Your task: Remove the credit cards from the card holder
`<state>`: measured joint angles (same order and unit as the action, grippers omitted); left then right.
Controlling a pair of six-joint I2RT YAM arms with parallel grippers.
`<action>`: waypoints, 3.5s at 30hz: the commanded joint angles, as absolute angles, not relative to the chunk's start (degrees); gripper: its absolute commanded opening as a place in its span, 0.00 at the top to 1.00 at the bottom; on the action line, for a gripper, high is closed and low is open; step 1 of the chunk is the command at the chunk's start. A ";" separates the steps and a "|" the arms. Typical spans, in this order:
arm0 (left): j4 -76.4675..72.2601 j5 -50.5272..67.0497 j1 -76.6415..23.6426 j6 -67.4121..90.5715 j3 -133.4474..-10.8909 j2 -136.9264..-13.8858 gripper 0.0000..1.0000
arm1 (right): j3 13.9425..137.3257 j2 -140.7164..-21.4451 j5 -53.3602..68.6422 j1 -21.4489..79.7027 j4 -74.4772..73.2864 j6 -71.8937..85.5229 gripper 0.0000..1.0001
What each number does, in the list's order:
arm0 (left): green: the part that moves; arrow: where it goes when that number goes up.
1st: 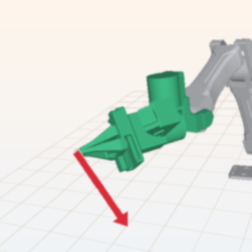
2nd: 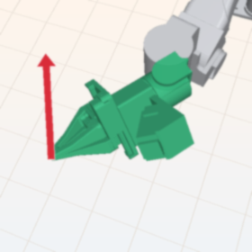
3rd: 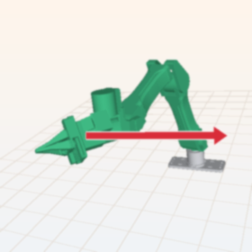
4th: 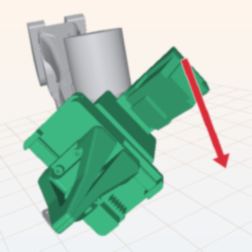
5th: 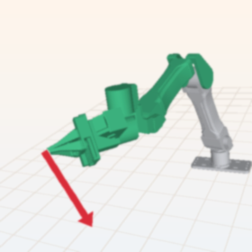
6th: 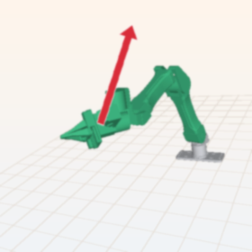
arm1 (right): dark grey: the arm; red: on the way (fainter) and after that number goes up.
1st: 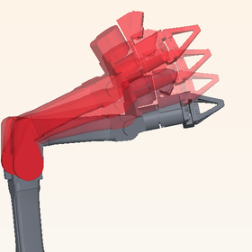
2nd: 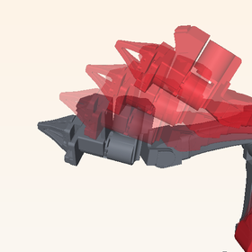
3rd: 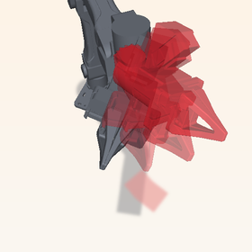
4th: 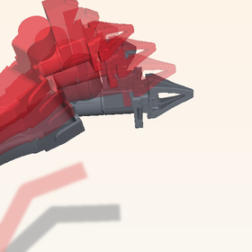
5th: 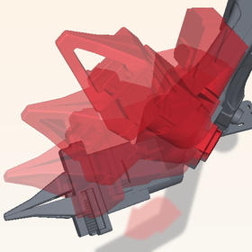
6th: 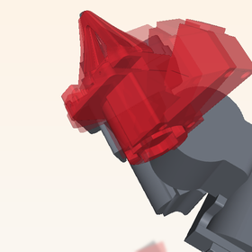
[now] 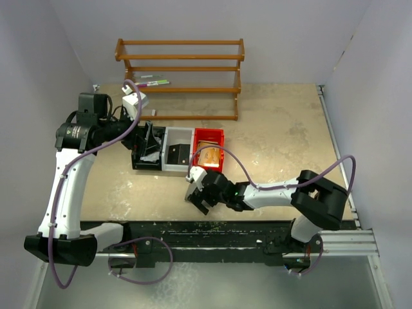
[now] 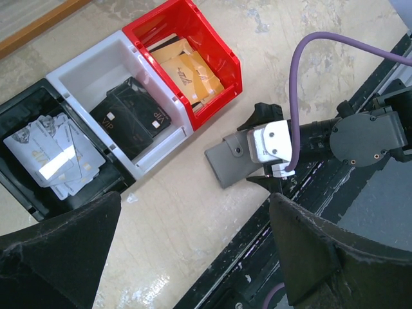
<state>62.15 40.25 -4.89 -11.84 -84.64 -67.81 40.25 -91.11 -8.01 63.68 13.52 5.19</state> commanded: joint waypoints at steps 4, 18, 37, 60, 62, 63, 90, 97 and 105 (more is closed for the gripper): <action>60.93 41.64 -4.57 -12.84 -87.40 -67.76 0.01 | 42.26 -95.08 -6.42 63.70 13.43 5.94 0.00; 61.35 41.78 -4.57 -12.45 -89.12 -68.61 0.01 | 40.85 -89.74 -9.70 64.30 15.55 9.90 0.42; 58.02 55.08 -4.57 0.80 -78.49 -67.25 0.01 | 49.85 -72.67 -18.71 64.42 28.55 6.14 0.42; 50.29 61.49 -4.19 9.75 -74.90 -67.33 0.27 | 59.68 -79.21 -17.17 65.97 35.71 6.06 0.41; 49.81 60.16 -4.01 10.42 -74.70 -67.62 0.42 | 59.83 -79.70 -17.02 66.28 35.71 6.06 0.41; 49.49 59.38 -3.90 10.65 -74.71 -67.72 0.48 | 60.04 -79.98 -16.90 66.41 35.67 6.06 0.40; 53.60 59.26 -3.87 5.49 -77.87 -64.91 0.96 | 55.43 -66.40 4.82 52.87 23.53 14.64 0.10; 57.02 53.06 -3.87 7.92 -77.37 -67.04 0.97 | 61.97 -73.05 -22.11 65.29 20.36 -1.71 0.23; 59.48 53.14 -3.87 7.21 -78.36 -67.38 0.97 | 64.47 -77.81 -27.83 66.72 23.74 -6.66 0.38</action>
